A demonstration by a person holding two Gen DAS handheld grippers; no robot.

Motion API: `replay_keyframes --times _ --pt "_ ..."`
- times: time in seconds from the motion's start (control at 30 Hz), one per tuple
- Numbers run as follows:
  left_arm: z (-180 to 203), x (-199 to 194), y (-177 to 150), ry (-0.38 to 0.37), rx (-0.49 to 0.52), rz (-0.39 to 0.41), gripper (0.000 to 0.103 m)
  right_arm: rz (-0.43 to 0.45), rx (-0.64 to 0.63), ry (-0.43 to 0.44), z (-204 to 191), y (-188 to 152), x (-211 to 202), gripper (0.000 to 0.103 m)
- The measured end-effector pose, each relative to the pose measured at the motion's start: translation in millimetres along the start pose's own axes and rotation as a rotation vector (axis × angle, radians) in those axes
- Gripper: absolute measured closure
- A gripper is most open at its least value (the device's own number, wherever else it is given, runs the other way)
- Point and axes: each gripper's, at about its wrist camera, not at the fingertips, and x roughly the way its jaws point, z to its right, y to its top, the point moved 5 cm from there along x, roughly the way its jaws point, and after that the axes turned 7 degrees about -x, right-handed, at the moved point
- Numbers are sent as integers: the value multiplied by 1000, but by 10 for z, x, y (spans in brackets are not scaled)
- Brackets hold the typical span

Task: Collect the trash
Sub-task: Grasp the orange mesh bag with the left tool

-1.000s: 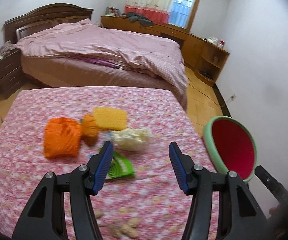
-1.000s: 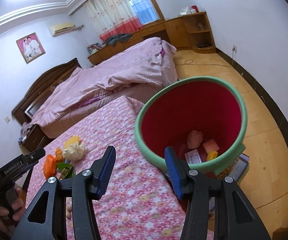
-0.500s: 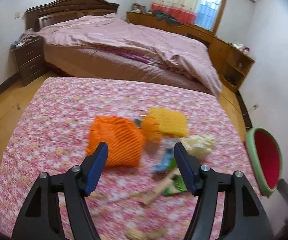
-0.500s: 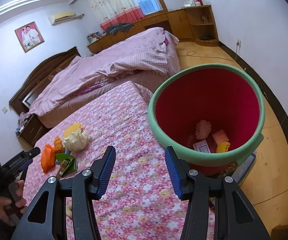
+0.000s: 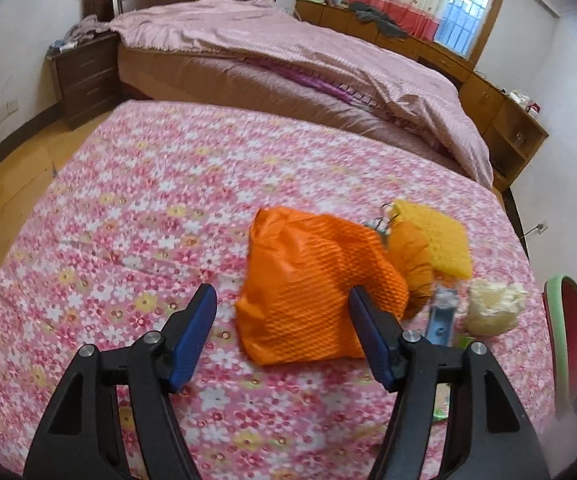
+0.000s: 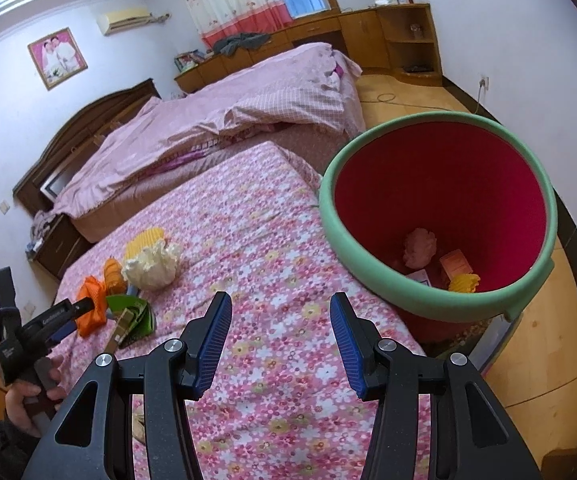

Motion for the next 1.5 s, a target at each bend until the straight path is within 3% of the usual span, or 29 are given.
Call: replay_keyframes --times 0.2,0.27,0.47,0.63,0.77,0.87,1.03,1.1,1.3,1.5 --pt "-12 28 -60 -79 -9 -16 35 -29 -21 -1 -115 -36 114 51" --pt "14 23 -87 -90 3 -12 40 -35 -32 -1 -171 -40 148 51" --pt "104 40 -143 -104 46 -2 76 -57 -75 8 -347 -9 282 51" --pt "80 -26 -122 -170 21 9 89 -67 -124 48 -600 65 433 51" --pt "7 -148 -45 -183 -8 62 90 -69 -170 87 -850 160 565 49" --pt "-52 -232 19 -182 -31 109 90 -73 -198 111 -1010 209 672 35" --pt "-205 -321 113 -170 -77 164 91 -89 -236 125 -1220 266 872 33" --pt "-276 -322 130 -165 -99 172 91 -98 -250 133 -1301 276 955 28" --pt "-349 -301 148 -158 -113 168 91 -118 -302 117 -1469 293 1201 27" --pt "-320 -265 160 -155 -116 164 91 -153 -257 111 -1399 280 1368 29"
